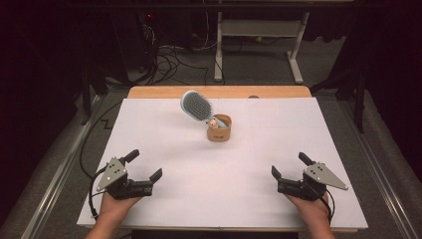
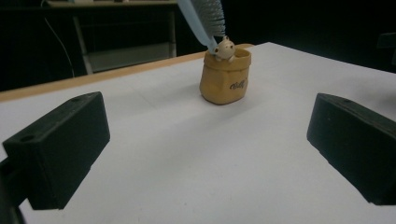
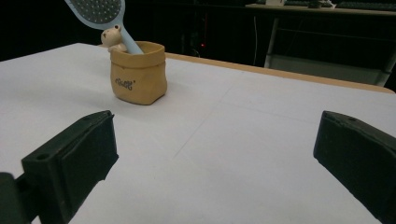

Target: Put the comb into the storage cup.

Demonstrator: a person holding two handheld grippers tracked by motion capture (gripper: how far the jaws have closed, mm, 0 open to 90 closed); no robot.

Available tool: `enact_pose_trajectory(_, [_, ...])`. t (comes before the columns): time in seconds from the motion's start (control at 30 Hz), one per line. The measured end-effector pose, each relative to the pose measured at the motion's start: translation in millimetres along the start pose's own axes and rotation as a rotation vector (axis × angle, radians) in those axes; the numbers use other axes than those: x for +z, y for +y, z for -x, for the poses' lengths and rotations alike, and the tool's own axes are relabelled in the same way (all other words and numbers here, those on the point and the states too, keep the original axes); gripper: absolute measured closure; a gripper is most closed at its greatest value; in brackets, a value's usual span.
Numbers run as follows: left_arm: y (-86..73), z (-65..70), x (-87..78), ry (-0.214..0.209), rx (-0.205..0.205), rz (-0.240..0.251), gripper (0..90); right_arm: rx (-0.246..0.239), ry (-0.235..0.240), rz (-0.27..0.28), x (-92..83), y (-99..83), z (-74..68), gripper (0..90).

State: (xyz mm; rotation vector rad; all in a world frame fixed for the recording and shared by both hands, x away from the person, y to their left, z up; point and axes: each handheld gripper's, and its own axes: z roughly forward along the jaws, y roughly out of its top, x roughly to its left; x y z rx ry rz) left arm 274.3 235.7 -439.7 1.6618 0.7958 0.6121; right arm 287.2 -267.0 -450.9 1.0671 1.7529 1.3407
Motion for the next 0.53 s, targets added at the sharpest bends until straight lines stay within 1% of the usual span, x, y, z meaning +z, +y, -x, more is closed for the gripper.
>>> enact_pose_trajectory(0.03, [-0.1,-1.4,0.9,-0.007,0.001,-0.007,0.0,0.004,-0.003,-0.003,-2.0,-0.2,-0.6,0.1])
enact_pose_trajectory(0.07, [-1.2,-4.4,3.2,-0.018,-0.013,-0.016,0.0,0.004,-0.007,0.001,-4.6,-0.3,-1.3,0.1])
enact_pose_trajectory(0.13, [-4.2,-10.2,6.7,-0.025,-0.029,-0.029,0.0,0.002,-0.01,0.007,-10.5,-1.2,-2.9,0.1])
enact_pose_trajectory(0.2, [-8.2,-15.5,11.4,-0.015,-0.042,-0.048,0.0,0.003,-0.011,0.008,-14.5,-2.5,-3.1,0.1])
enact_pose_trajectory(0.27, [-9.7,-17.0,13.4,-0.01,-0.048,-0.051,0.0,0.016,-0.017,0.007,-15.7,-3.3,-1.5,0.1])
enact_pose_trajectory(0.33, [-9.5,-16.9,13.9,-0.008,-0.041,-0.051,0.0,0.025,-0.021,0.006,-15.7,-3.9,-0.4,0.1])
enact_pose_trajectory(0.47, [-9.1,-16.2,13.7,-0.005,-0.038,-0.05,0.0,0.023,-0.019,0.003,-14.3,-5.1,0.7,0.1])
enact_pose_trajectory(0.53, [-9.0,-16.8,12.8,0.003,-0.038,-0.047,0.0,0.025,-0.019,0.004,-13.2,-5.0,1.4,0.1])
